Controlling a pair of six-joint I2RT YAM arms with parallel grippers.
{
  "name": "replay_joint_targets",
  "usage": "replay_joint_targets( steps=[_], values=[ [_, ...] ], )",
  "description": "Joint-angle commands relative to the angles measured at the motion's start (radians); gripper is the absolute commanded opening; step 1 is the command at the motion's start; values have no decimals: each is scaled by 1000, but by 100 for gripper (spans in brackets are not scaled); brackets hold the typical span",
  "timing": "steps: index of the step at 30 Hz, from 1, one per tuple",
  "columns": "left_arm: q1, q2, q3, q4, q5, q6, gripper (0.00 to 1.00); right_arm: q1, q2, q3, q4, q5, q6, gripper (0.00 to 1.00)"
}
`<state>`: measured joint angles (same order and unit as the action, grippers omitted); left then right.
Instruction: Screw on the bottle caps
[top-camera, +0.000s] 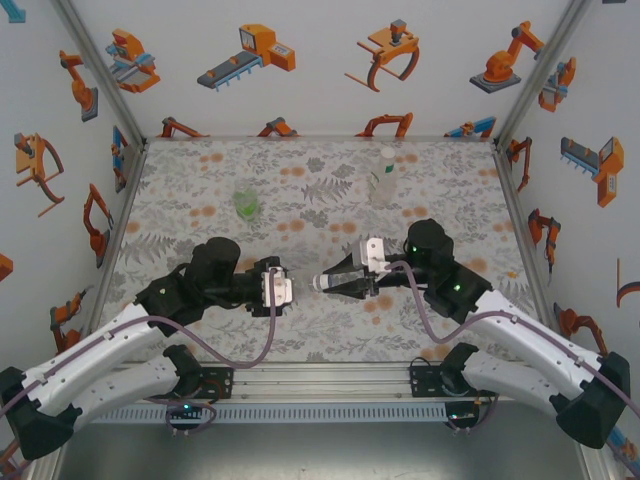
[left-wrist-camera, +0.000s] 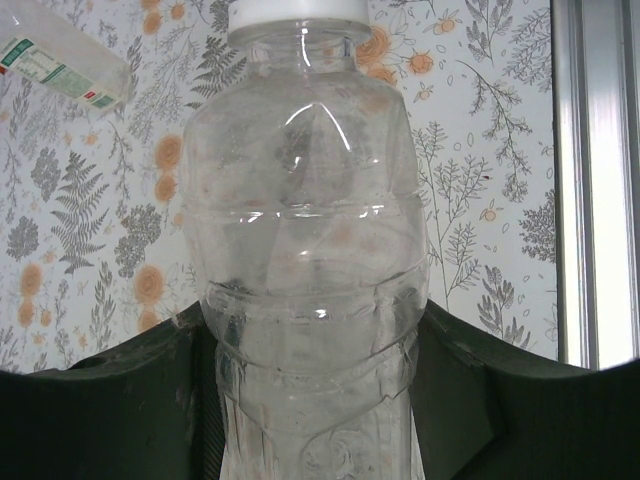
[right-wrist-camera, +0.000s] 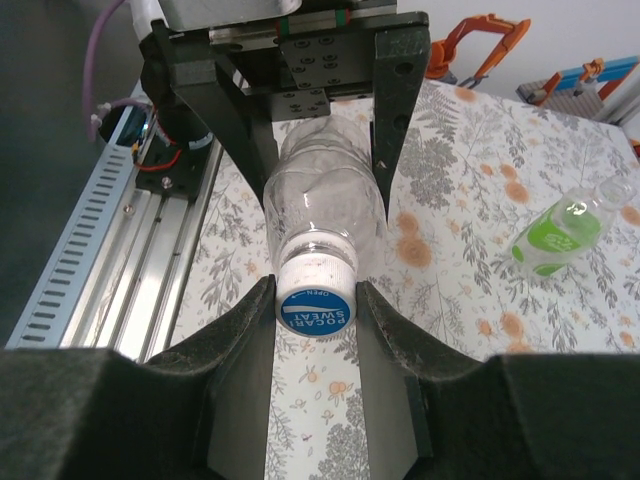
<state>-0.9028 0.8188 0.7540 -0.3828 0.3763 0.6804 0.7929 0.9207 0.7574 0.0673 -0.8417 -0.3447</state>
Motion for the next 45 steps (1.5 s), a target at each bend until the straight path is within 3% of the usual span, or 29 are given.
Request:
replay_joint_targets(
  steps=[1, 11, 18, 23, 29, 38, 42, 45],
  values=[
    [-4, 3, 37, 7, 40, -16, 0, 11, 6, 49, -64, 9, -58, 0],
    [-4, 17, 47, 1, 52, -28, 0, 47, 45, 106, -185, 25, -142, 0],
    [-3, 6, 45, 4, 64, -29, 0, 58, 67, 123, -187, 78, -65, 0],
    [-2, -1, 44, 8, 40, -27, 0, 58, 74, 103, -95, 137, 204, 0],
    [-3, 2, 45, 12, 18, -34, 0, 60, 81, 51, 48, 278, 675, 0],
    [-2, 16, 51, 19, -31, -57, 0, 60, 155, 88, -164, 502, 1389, 0],
    [-2, 37, 65, 13, -60, -73, 0, 62, 155, -45, 49, 523, 1703, 0],
    [-2, 50, 68, 16, -61, -83, 0, 61, 159, -76, 75, 554, 1781, 0]
  ],
)
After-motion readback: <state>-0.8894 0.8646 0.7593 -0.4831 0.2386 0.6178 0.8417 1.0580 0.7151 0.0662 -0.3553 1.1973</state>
